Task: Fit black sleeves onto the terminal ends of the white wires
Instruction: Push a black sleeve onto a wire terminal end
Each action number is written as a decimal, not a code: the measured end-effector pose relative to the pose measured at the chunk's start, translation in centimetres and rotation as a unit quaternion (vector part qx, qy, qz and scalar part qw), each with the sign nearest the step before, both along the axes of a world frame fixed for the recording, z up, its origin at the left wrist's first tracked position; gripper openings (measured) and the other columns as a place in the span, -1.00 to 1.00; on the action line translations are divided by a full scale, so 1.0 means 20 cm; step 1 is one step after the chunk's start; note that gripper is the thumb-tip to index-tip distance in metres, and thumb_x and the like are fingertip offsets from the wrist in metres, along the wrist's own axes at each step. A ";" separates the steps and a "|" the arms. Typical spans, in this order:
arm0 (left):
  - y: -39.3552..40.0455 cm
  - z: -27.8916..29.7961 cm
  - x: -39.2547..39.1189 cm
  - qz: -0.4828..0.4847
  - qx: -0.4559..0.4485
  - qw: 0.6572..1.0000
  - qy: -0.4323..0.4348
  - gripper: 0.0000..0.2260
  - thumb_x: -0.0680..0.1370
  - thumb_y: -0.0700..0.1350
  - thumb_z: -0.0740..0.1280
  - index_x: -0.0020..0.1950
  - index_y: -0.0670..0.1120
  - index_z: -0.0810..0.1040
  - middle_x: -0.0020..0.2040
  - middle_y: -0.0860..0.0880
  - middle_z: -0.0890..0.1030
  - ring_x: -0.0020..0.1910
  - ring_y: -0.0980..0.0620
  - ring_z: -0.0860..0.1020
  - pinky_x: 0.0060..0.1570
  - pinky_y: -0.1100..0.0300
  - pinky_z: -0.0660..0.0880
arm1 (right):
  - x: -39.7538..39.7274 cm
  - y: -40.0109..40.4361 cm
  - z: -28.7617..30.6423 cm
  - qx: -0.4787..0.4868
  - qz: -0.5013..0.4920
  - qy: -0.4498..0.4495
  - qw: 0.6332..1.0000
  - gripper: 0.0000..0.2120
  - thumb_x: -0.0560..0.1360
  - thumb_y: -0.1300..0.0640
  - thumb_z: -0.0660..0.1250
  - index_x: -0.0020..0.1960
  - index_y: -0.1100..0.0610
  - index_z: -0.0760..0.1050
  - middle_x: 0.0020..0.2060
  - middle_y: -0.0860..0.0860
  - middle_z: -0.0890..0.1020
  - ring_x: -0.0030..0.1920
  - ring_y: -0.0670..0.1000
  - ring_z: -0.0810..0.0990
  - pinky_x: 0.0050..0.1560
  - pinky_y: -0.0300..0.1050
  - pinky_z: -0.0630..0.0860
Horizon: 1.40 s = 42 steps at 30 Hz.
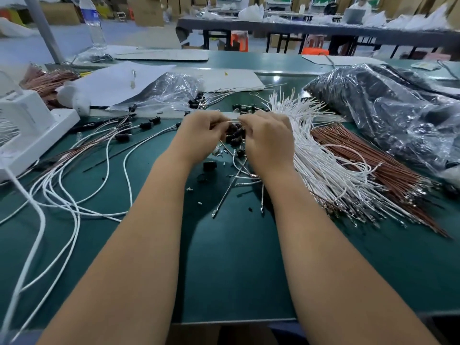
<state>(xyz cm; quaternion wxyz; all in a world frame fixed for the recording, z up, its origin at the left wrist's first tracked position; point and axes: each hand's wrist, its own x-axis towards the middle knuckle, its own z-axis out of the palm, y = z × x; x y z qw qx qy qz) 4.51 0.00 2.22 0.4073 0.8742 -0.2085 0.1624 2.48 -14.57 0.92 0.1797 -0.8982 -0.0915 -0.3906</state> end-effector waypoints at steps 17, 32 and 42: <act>0.12 0.09 -0.03 -0.074 0.210 0.930 0.294 -0.80 0.45 -0.23 0.45 0.01 -0.01 0.57 -0.19 0.05 0.56 -0.23 0.12 0.51 -0.20 0.29 0.41 | 0.00 0.00 0.00 0.126 -0.003 0.106 0.986 -0.70 0.60 0.19 0.16 0.26 0.05 0.55 0.03 0.04 0.65 -0.03 0.05 0.58 -0.06 -0.08 0.50; -0.18 -0.03 0.02 0.023 -0.568 0.780 0.261 -0.83 0.59 -0.38 0.19 -0.09 -0.21 0.53 -0.12 -0.14 0.56 -0.16 0.03 0.56 -0.13 0.26 0.60 | 0.03 0.00 -0.02 0.314 0.067 0.118 0.940 -0.79 0.56 0.27 0.23 0.03 0.07 0.60 -0.33 -0.16 0.52 -0.38 -0.17 0.45 -0.38 -0.35 0.31; -0.10 -0.01 0.02 0.012 -0.650 0.727 0.222 -0.86 0.58 -0.40 0.21 -0.07 -0.24 0.53 -0.14 -0.15 0.58 -0.18 0.00 0.58 0.01 0.19 0.58 | 0.02 0.01 -0.02 0.283 0.072 0.111 0.950 -0.79 0.53 0.28 0.24 0.01 0.09 0.62 -0.34 -0.08 0.54 -0.43 -0.18 0.38 -0.45 -0.41 0.23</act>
